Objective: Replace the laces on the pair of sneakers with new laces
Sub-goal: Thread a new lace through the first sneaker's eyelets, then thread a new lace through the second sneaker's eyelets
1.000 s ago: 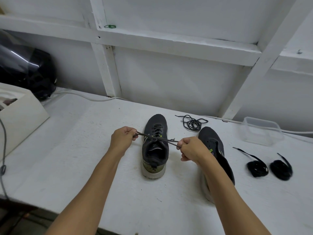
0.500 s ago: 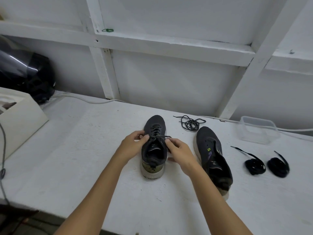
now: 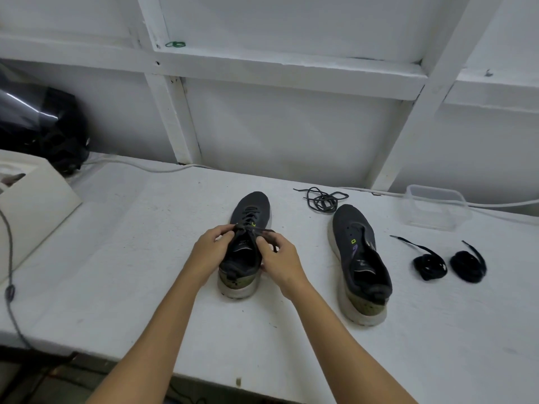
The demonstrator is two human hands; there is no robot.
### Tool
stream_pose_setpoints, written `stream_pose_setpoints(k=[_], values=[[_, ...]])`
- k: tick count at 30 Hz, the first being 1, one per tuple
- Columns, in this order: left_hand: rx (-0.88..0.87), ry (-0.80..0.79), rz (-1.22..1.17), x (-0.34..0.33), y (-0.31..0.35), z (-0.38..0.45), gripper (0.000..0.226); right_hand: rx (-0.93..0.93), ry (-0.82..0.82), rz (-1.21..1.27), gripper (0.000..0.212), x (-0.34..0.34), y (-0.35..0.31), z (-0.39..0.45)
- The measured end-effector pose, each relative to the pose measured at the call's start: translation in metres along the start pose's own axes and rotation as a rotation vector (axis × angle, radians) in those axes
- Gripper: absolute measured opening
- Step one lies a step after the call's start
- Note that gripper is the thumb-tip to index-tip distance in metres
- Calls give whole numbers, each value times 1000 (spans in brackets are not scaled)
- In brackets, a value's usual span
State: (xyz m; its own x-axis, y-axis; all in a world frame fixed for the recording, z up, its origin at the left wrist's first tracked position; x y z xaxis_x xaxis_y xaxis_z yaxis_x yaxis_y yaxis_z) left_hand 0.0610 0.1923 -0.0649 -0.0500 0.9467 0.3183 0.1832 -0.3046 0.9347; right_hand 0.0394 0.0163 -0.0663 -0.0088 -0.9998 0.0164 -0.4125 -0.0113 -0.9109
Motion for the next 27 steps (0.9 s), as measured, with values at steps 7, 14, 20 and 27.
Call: stream_pose_setpoints(k=[7, 14, 20, 27], values=[[-122, 219, 448, 16, 39, -3, 33, 44, 54, -237, 41, 31, -16, -12], [-353, 28, 221, -81, 113, -27, 19, 255, 328, -326, 24, 128, -74, -32], [-137, -233, 139, -167, 91, -37, 28, 169, 479, -290, 23, 220, -65, -39], [80, -332, 11, -211, 65, -38, 78, -134, 352, -204, 39, 242, 5, -25]])
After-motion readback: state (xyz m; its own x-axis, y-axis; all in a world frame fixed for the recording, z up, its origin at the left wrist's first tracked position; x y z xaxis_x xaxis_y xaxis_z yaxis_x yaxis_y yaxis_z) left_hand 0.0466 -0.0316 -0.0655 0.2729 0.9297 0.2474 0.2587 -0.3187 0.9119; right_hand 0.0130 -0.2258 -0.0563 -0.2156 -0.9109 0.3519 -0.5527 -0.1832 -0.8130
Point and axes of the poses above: each hand's wrist, its own z-axis towards the middle knuckle, its own x-axis out of the back of the hand, y = z × x, the point moved 7 cm from there along z, towards the middle knuckle, and after that the axes turned 7 degrees about -x, right-handed, at the moved point
